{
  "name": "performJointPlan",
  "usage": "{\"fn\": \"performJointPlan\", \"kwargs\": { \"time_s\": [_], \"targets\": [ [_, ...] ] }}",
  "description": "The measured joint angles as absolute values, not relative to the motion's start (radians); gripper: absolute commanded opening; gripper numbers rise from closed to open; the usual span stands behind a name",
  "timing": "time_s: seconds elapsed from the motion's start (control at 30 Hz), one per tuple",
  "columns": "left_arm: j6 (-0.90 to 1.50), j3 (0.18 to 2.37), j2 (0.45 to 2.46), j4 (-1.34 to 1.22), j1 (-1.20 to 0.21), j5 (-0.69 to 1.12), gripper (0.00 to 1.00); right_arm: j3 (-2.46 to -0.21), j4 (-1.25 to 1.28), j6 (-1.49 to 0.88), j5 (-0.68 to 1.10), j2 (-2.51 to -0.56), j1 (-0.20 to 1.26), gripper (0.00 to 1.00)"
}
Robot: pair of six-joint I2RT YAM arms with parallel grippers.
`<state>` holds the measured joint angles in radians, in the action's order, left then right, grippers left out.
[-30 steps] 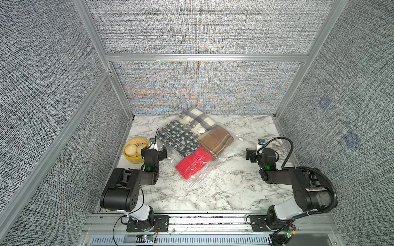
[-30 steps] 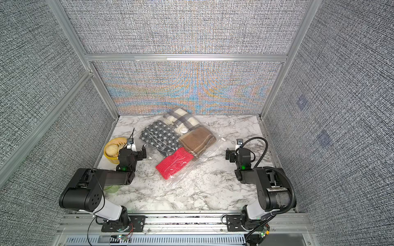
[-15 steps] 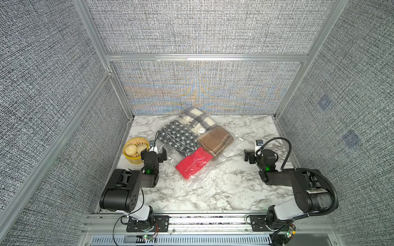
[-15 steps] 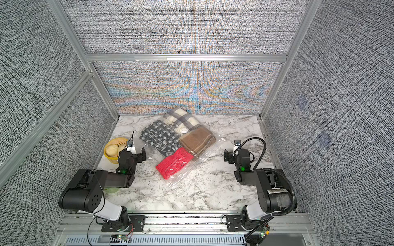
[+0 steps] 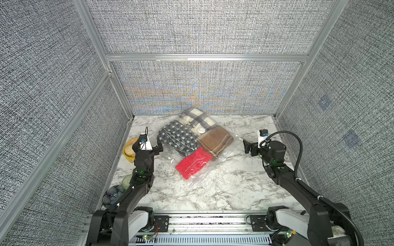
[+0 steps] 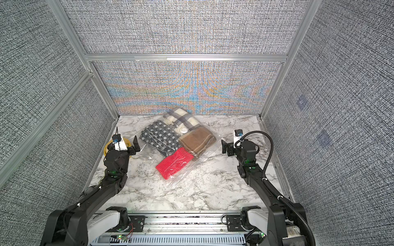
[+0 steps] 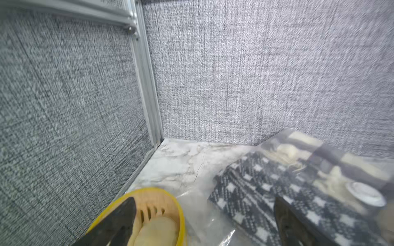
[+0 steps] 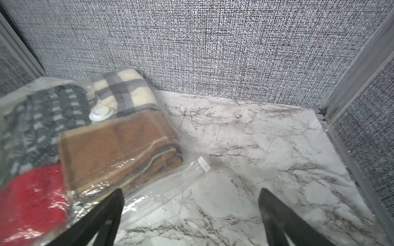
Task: Take the scarf out of the vacuum bag
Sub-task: Open the vacuum bag at the center of the board.
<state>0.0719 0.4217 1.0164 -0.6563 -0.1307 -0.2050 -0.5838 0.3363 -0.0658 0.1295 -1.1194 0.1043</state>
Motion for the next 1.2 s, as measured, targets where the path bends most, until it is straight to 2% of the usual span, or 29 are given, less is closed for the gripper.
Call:
{"fn": "performJointPlan", "kwargs": {
  "time_s": [0.1,0.2,0.37,0.47,0.67,0.87,0.97,1.13,1.2],
  "targets": [
    [0.187,0.467,0.894,-0.504,-0.132,-0.139,0.99,-0.662,0.157,-0.236,0.169,-1.108,0.071,0.99],
    [0.313,0.495,0.775,-0.409,-0.132,-0.037,0.99,-0.728,0.022,-0.348,0.293,-1.087,0.014,0.99],
    [0.492,0.492,0.674,-0.413,-0.132,0.189,0.99,-0.699,-0.004,-0.474,0.534,-1.026,-0.015,0.99],
    [0.62,0.508,0.689,-0.44,-0.132,0.291,0.99,-0.686,0.019,-0.561,0.644,-1.02,-0.021,0.99],
    [0.791,0.757,0.9,-0.394,-0.177,0.54,0.99,-0.769,0.002,-0.6,0.779,-1.028,-0.019,0.99],
    [0.709,0.977,1.0,-0.09,-0.299,0.467,0.99,-0.758,-0.059,-0.582,0.792,-0.99,-0.018,0.99],
    [0.67,1.097,1.094,0.058,-0.36,0.417,0.93,-0.719,-0.048,-0.577,0.789,-0.977,-0.018,0.99],
    [0.619,1.201,1.271,0.268,-0.509,0.323,0.92,-0.678,-0.02,-0.58,0.785,-1.003,-0.017,0.99],
    [0.593,1.249,1.352,0.321,-0.57,0.299,0.84,-0.677,-0.007,-0.581,0.792,-1.018,-0.017,0.99]
  ]
}}
